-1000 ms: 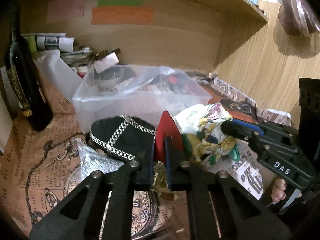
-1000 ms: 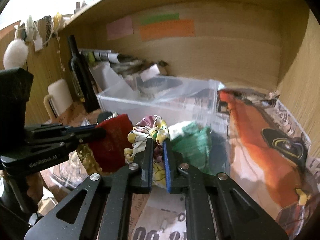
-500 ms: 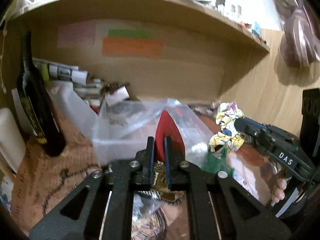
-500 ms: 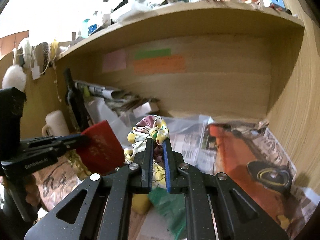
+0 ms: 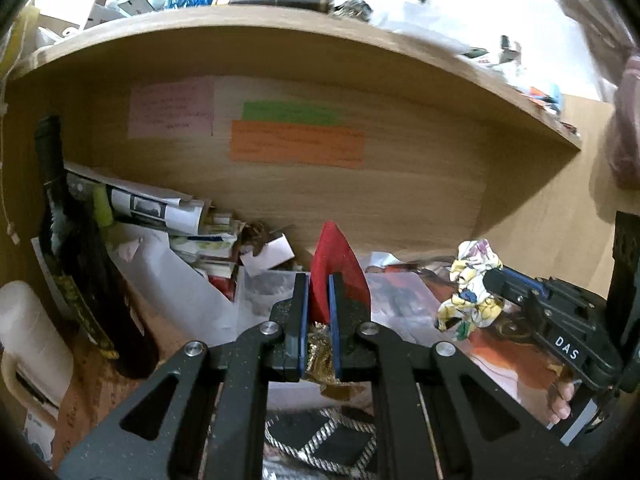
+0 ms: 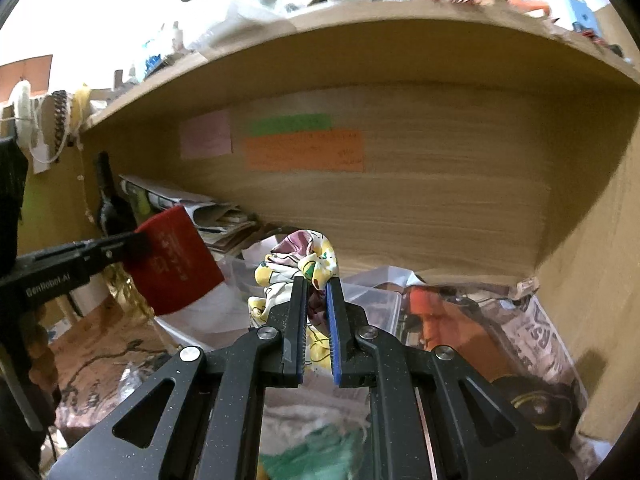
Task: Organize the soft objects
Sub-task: 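Carry both items into the clear plastic box and open both tools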
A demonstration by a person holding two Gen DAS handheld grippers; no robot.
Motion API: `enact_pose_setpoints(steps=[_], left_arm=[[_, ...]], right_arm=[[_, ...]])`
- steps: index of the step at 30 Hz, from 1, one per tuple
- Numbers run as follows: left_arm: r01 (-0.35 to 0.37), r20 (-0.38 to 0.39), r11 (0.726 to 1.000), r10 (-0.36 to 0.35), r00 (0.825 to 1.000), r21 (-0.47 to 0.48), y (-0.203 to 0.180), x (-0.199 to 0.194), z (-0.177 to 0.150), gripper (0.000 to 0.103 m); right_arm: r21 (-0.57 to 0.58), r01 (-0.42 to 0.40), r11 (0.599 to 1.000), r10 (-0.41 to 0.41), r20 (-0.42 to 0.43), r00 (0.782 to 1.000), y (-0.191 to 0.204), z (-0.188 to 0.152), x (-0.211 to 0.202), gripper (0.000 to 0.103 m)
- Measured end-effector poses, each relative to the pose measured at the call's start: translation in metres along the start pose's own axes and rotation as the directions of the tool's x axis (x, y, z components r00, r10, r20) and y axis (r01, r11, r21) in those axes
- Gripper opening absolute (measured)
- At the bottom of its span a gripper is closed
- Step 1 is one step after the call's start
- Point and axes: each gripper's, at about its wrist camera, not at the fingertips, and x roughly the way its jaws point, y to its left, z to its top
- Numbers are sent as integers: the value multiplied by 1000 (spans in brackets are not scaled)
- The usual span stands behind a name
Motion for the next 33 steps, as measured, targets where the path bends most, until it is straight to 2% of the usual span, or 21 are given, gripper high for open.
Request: enact_pose_setpoints(steps=[4,10,19,25,28,31,33], left_arm=[[-15,-42,1000,15,999,-8,9,27,7,9],[-40,-136,999,38,990,-13,19,75,1,9],[-24,-267,1000,24,963,4,22,115,-15,9],[-22,-345,1000,17,938,-11,26,124,-27,9],[-20,-358,1000,11,934,-21,29,122,-31,9],[-9,-362,1000,-2,932,-28,28,115,-31,11],[-7,-349,1000,-1,937,-23,28,109,-30,19]], right_arm=[[-29,5,1000,-6,-40,999,-3,5,19,9],[-73,0,997,-11,-151,988,-7,3,51,9],[-113,-35,993,-6,-338,941,-8,-15,93,9],[-115,-52,992,4,-384,923,-8,-21,101,10],[-110,-50,993,3,-391,921,-9,-21,101,17],[-106,-40,994,-3,-374,927,-10,-19,98,32],[-107,-32,994,-8,-349,937,-8,-16,92,39]])
